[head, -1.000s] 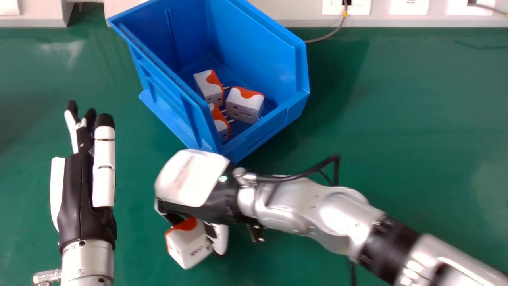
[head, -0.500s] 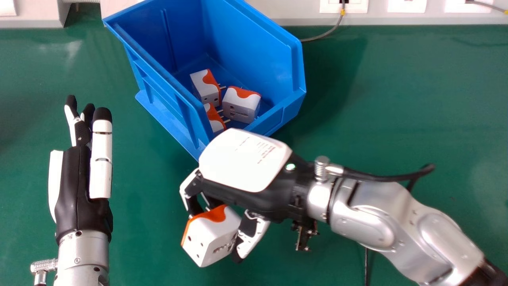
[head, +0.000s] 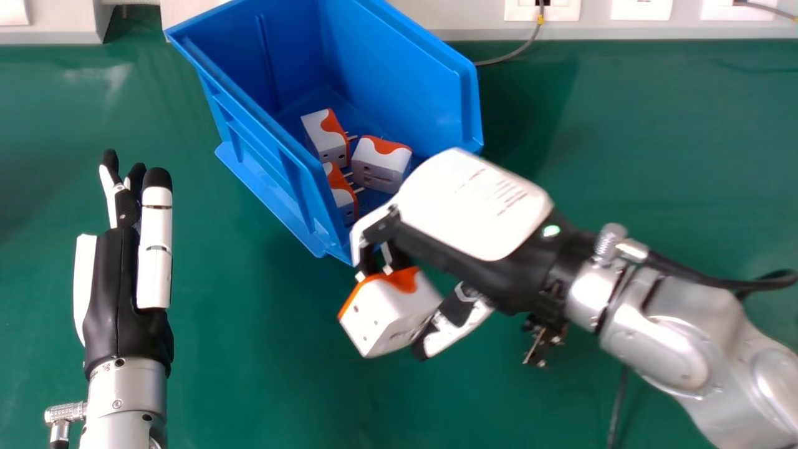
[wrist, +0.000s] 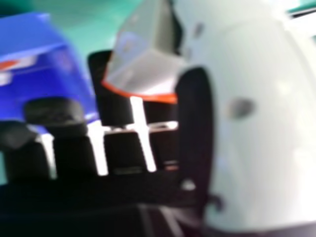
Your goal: Pick all objects and put in blue box
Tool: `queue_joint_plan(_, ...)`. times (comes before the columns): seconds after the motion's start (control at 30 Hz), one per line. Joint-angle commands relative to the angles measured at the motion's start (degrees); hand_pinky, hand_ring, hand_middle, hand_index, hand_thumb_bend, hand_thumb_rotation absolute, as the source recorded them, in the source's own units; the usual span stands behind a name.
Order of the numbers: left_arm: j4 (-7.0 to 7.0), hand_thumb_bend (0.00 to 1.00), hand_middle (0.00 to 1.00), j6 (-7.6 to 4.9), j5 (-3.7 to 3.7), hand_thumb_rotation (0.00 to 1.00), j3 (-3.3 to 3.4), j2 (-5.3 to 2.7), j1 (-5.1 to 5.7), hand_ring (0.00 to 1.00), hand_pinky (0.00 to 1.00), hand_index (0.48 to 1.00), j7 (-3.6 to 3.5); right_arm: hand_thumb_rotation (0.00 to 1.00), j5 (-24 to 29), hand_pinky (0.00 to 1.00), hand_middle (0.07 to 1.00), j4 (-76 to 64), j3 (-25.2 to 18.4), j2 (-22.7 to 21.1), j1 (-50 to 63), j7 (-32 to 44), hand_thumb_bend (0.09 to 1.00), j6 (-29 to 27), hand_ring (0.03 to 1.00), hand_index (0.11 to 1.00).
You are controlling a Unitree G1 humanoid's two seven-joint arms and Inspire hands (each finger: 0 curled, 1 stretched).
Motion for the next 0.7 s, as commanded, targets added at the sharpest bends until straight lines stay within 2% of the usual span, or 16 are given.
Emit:
queue_joint_plan(0.0, -0.11, 0.43, 1.00, -1.04, -0.69, 1.00, 0.57, 0.77, -0.90, 1.00, 1.00, 1.000, -0.15, 0.15, 0.05, 0.03, 0.164, -2.10, -1.86, -0.31, -0.18, -0.92, 0.496, -0.02, 0.090, 0.469)
queue_joint_plan(0.13, 0.17, 0.43, 1.00, -1.47, -0.19, 1.00, 0.59, 0.85, -1.15, 1.00, 1.00, 1.000, -0.29, 0.15, -0.43, 0.03, 0.156, -1.80, -4.79, -1.21, -1.56, -1.37, 0.493, 1.45, 0.084, 0.469)
queue_joint_plan(0.27, 1.19, 0.42, 1.00, -2.07, -0.14, 1.00, 0.93, 1.12, -1.41, 1.00, 1.00, 1.000, -0.39, 0.15, -0.72, 0.03, 0.146, -0.18, -6.05, 0.09, -3.46, -2.45, 0.490, 3.25, 0.078, 0.469)
queue_joint_plan(0.47, 1.07, 0.42, 1.00, -1.82, 0.13, 1.00, 0.65, 1.26, -1.38, 1.00, 1.00, 1.000, -0.21, 0.15, -2.14, 0.03, 0.138, 4.21, -5.84, 2.78, -8.99, -5.41, 0.490, 6.14, 0.074, 0.469)
queue_joint_plan(0.67, 1.01, 0.42, 1.00, -1.81, -0.08, 1.00, 0.63, 1.46, -1.21, 1.00, 1.00, 1.000, -0.37, 0.15, -4.09, 0.02, 0.135, 11.64, -3.73, 7.35, -15.83, -9.70, 0.491, 8.69, 0.072, 0.469)
